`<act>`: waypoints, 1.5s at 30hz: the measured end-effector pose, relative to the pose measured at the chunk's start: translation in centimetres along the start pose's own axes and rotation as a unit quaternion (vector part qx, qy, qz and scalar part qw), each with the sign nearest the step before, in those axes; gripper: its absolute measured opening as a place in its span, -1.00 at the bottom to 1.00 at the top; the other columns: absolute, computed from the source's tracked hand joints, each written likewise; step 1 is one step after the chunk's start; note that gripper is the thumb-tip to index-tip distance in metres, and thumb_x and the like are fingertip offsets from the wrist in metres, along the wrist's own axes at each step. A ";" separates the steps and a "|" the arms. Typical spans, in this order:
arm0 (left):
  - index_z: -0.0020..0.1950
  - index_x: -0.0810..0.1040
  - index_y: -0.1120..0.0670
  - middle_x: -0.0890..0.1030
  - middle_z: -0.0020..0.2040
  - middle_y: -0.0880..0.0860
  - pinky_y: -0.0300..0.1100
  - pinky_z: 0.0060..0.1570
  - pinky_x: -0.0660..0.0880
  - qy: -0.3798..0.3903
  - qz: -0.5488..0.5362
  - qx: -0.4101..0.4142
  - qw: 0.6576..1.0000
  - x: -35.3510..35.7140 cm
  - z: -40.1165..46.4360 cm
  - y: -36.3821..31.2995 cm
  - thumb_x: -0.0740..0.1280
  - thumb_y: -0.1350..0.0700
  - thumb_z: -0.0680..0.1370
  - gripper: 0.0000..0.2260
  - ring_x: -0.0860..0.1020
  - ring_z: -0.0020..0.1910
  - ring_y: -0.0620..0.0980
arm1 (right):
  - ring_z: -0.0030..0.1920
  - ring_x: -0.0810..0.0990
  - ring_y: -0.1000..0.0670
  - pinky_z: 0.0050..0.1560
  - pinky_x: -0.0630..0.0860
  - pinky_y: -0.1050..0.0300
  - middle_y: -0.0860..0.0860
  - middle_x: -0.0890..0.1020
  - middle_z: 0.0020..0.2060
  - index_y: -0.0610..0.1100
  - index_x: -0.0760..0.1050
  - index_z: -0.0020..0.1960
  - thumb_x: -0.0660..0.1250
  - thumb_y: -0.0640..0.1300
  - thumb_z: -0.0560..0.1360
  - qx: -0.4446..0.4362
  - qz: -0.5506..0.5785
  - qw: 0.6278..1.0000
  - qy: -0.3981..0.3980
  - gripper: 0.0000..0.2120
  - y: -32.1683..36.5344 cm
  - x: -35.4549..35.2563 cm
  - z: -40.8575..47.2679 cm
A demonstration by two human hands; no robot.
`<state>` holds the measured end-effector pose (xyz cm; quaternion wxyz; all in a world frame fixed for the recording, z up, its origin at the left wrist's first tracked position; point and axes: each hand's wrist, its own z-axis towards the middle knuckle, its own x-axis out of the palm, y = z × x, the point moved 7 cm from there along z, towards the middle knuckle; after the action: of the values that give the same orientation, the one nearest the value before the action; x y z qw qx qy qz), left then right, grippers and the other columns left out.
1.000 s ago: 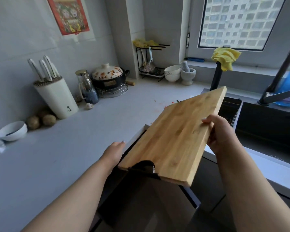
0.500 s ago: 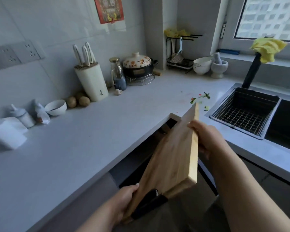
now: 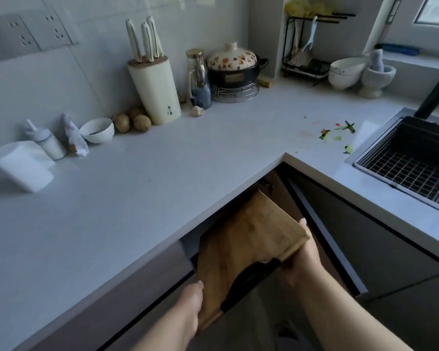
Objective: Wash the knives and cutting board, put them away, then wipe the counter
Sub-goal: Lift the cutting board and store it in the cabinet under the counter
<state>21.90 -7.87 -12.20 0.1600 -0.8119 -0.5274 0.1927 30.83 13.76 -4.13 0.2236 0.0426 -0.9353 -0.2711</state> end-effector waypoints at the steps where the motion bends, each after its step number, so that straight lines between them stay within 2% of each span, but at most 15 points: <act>1: 0.37 0.42 0.26 0.53 0.25 0.23 0.03 0.22 0.46 -0.017 -0.004 0.018 1.000 0.2 0.3 -0.5 0.05 0.03 0.68 -0.59 0.54 0.14 0.19 | 0.03 0.61 -0.14 0.01 0.53 -0.05 -0.12 0.64 0.00 -0.07 0.49 0.16 0.13 0.34 0.50 -0.014 0.027 1.000 0.003 -0.46 -1.2 -0.7 0.4; 3: 0.45 0.31 0.24 0.42 0.38 0.21 0.02 0.37 0.31 -0.047 -0.005 0.032 0.998 0.8 0.9 -1.5 0.00 0.04 0.69 -0.58 0.42 0.31 0.19 | 0.10 0.58 -0.16 0.14 0.50 -0.13 -0.12 0.61 0.06 -0.08 0.50 0.20 0.06 0.32 0.54 -0.043 0.049 0.998 0.009 -0.45 -3.2 -2.0 1.0; 5: 0.48 0.24 0.25 0.35 0.43 0.22 0.02 0.37 0.26 -0.067 -0.007 0.028 0.997 1.9 1.9 -2.7 -0.02 0.05 0.69 -0.58 0.35 0.38 0.19 | 0.14 0.56 -0.18 0.14 0.51 -0.16 -0.13 0.59 0.13 -0.11 0.48 0.24 0.10 0.22 0.57 -0.052 0.043 0.998 0.015 -0.53 -4.3 -2.4 2.5; 9: 0.47 0.26 0.22 0.39 0.39 0.23 0.04 0.36 0.29 -0.088 -0.032 0.023 0.995 3.5 4.8 -5.0 0.02 0.04 0.68 -0.59 0.38 0.34 0.22 | 0.17 0.56 -0.19 0.19 0.51 -0.18 -0.19 0.55 0.20 -0.18 0.47 0.19 0.23 -0.23 0.58 -0.030 -0.001 1.000 0.005 -0.80 -3.9 -2.4 8.5; 13: 0.45 0.28 0.17 0.42 0.34 0.22 0.01 0.32 0.35 -0.094 -0.074 0.006 0.993 5.1 7.8 -7.4 0.05 0.13 0.67 -0.65 0.41 0.33 0.20 | 0.15 0.57 -0.24 0.21 0.50 -0.18 -0.26 0.53 0.18 -0.26 0.45 0.16 0.21 -0.34 0.57 -0.010 -0.017 1.000 0.004 -0.82 -3.2 -1.3 14.5; 16: 0.43 0.31 0.22 0.40 0.37 0.22 0.02 0.31 0.35 -0.107 -0.081 0.015 0.991 5.5 10.7 -8.8 0.14 0.17 0.64 -0.64 0.39 0.34 0.21 | 0.15 0.57 -0.26 0.22 0.50 -0.18 -0.28 0.53 0.16 -0.30 0.43 0.19 0.20 -0.37 0.56 -0.001 -0.030 1.000 0.004 -0.79 -3.0 -0.2 18.6; 21: 0.46 0.27 0.17 0.36 0.40 0.24 0.11 0.33 0.37 -0.129 -0.065 0.012 0.989 5.4 15.4 -9.4 0.24 -0.03 0.59 -0.49 0.36 0.37 0.25 | 0.12 0.57 -0.25 0.16 0.52 -0.10 -0.24 0.55 0.04 -0.25 0.45 0.03 0.20 -0.41 0.55 0.004 -0.039 0.999 0.023 -0.87 -2.7 2.1 23.4; 26: 0.42 0.28 -0.03 0.39 0.32 0.19 0.11 0.07 0.52 -0.073 -0.226 -0.017 0.971 6.1 18.2 -9.3 0.31 -0.10 0.54 -0.51 0.43 0.25 0.26 | 0.05 0.61 -0.17 -0.03 0.54 0.04 -0.19 0.58 0.01 -0.22 0.42 0.15 0.25 -0.38 0.54 0.029 -0.026 0.998 0.055 -0.79 -3.4 4.3 26.6; 31: 0.38 0.33 0.04 0.43 0.27 0.21 0.10 -0.04 0.54 -0.064 -0.339 -0.049 0.937 5.9 20.7 -8.8 0.37 0.04 0.53 -0.55 0.47 0.21 0.24 | -0.10 0.56 -0.05 0.22 0.47 -0.04 -0.10 0.53 -0.09 -0.20 0.42 0.10 0.18 -0.38 0.58 0.073 -0.035 0.996 0.044 -0.84 -5.5 5.6 29.3; 34: 0.33 0.33 0.08 0.40 0.24 0.26 0.16 -0.04 0.56 -0.047 -0.364 -0.115 0.923 6.8 21.7 -7.5 0.37 0.06 0.52 -0.58 0.46 0.21 0.25 | -0.17 0.52 -0.03 0.12 0.51 0.00 -0.07 0.50 -0.11 -0.17 0.41 0.23 0.20 -0.31 0.59 0.105 -0.113 0.988 0.021 -0.77 -6.9 5.6 30.9; 35: 0.32 0.33 0.07 0.40 0.24 0.27 0.18 -0.05 0.56 -0.046 -0.368 -0.117 0.921 7.0 22.1 -7.3 0.38 0.07 0.51 -0.58 0.46 0.20 0.26 | -0.15 0.53 -0.04 0.09 0.51 0.01 -0.08 0.50 -0.10 -0.18 0.41 0.23 0.19 -0.30 0.60 0.111 -0.141 0.984 0.016 -0.78 -7.1 5.7 31.3; 37: 0.37 0.33 0.09 0.41 0.24 0.27 0.17 -0.05 0.54 -0.041 -0.381 -0.100 0.918 7.2 23.2 -7.5 0.36 0.10 0.52 -0.55 0.47 0.17 0.28 | 0.09 0.53 -0.12 0.10 0.51 0.01 -0.11 0.50 0.05 -0.19 0.43 0.16 0.16 -0.31 0.60 0.112 -0.171 0.979 0.001 -0.83 -7.3 5.8 32.3; 39: 0.40 0.32 0.10 0.42 0.25 0.27 0.18 0.05 0.50 -0.041 -0.396 -0.081 0.914 7.5 24.6 -7.6 0.32 0.12 0.54 -0.56 0.45 0.18 0.29 | 0.23 0.47 -0.15 0.17 0.51 -0.01 -0.15 0.46 0.16 -0.17 0.41 0.04 0.15 -0.35 0.58 0.108 -0.182 0.977 -0.012 -0.87 -7.4 5.9 33.4; 42: 0.40 0.33 0.12 0.39 0.30 0.27 0.18 0.23 0.43 -0.055 -0.427 -0.063 0.901 7.9 26.5 -7.5 0.30 0.15 0.55 -0.58 0.40 0.28 0.29 | 0.16 0.47 -0.13 0.24 0.48 -0.04 -0.15 0.46 0.15 -0.19 0.42 -0.03 0.16 -0.38 0.54 0.103 -0.180 0.978 -0.011 -0.86 -8.2 6.1 35.3; 45: 0.40 0.35 0.12 0.37 0.32 0.28 0.15 0.21 0.46 -0.058 -0.452 -0.046 0.889 8.1 28.5 -7.4 0.29 0.15 0.55 -0.58 0.38 0.30 0.28 | 0.20 0.47 -0.15 0.24 0.48 -0.05 -0.17 0.47 0.20 -0.20 0.44 -0.01 0.16 -0.41 0.51 0.099 -0.162 0.982 0.003 -0.83 -9.0 6.5 37.2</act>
<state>5.28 4.12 -34.91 0.1617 -0.4795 -0.8538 0.1218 8.23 22.94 -34.31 0.1747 0.2160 -0.9376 -0.2092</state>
